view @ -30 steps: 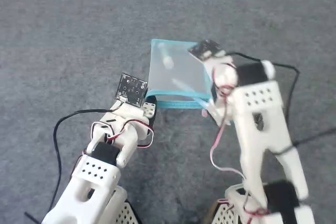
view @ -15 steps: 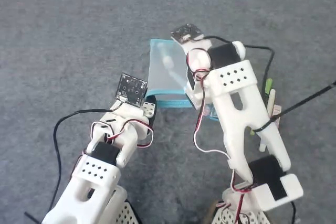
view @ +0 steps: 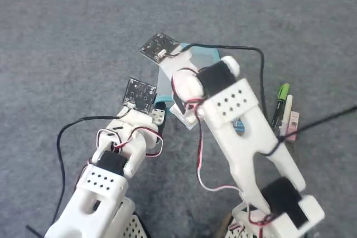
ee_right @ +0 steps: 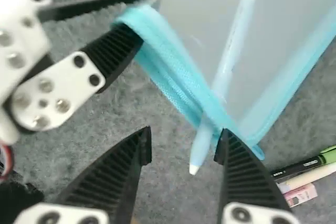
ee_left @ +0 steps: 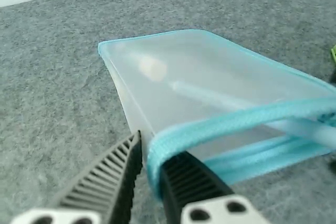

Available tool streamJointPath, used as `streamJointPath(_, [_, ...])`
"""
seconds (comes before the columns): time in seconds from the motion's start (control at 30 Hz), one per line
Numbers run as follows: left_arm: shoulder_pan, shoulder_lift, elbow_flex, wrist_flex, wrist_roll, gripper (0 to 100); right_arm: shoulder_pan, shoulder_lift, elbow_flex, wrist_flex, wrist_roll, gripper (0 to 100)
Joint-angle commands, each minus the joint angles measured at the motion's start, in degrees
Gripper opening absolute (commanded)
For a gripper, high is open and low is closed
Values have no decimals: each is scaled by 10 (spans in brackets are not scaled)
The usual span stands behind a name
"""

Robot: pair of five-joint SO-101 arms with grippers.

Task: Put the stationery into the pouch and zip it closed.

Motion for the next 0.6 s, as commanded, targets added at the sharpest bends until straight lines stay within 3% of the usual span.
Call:
streamJointPath(0.0, [3,-2,-5,-19,-7,12,33,-61,-33,22,10,191])
streamJointPath(0.17, [-63,-3,-19,-19,11,12,152,-71,22,20,10,190])
streamJointPath(0.3, [-76,-1,-23,-18,14,12,196,-46,65,6,28,190])
streamJointPath(0.4, [-76,-1,-23,-18,14,12,189,-20,68,6,36,190])
streamJointPath(0.57, [-76,-1,-23,-18,13,12,106,16,68,5,36,190])
